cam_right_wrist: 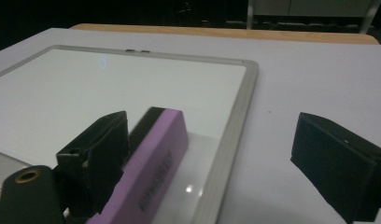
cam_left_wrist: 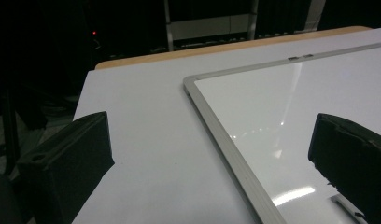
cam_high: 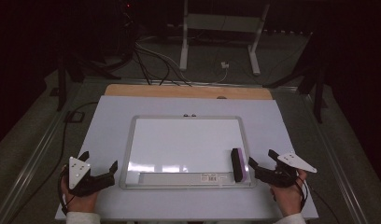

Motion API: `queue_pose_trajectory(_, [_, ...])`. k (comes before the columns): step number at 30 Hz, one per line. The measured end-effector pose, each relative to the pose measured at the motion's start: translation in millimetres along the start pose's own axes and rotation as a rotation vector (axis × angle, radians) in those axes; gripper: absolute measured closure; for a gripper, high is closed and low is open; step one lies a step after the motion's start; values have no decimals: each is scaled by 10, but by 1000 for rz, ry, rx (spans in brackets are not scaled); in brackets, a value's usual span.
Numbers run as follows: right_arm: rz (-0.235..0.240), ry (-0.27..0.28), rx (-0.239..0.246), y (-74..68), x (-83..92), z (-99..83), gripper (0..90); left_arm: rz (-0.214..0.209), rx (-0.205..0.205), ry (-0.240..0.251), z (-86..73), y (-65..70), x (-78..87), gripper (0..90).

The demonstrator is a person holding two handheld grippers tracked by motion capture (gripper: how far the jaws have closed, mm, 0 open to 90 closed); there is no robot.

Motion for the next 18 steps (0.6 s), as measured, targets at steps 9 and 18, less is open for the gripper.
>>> queue_pose_trajectory(9, [3, 29, 18, 45, 56, -22, 19, -10, 20, 50, 86, -55, 75, 5])
queue_pose_trajectory(18, [-11, 37, 12, 81, 75, -56, 0, 0, 48, 71, 86, -120, 116, 5])
Point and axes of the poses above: each handheld gripper's, and its own axes: x roughly backward along the jaws, z roughly out of its top, y roughly to its right, the point moved 1 cm from there along -x, roughly forward along the jaws, and after that the axes turned 6 degrees about y, right-handed, at the moved point
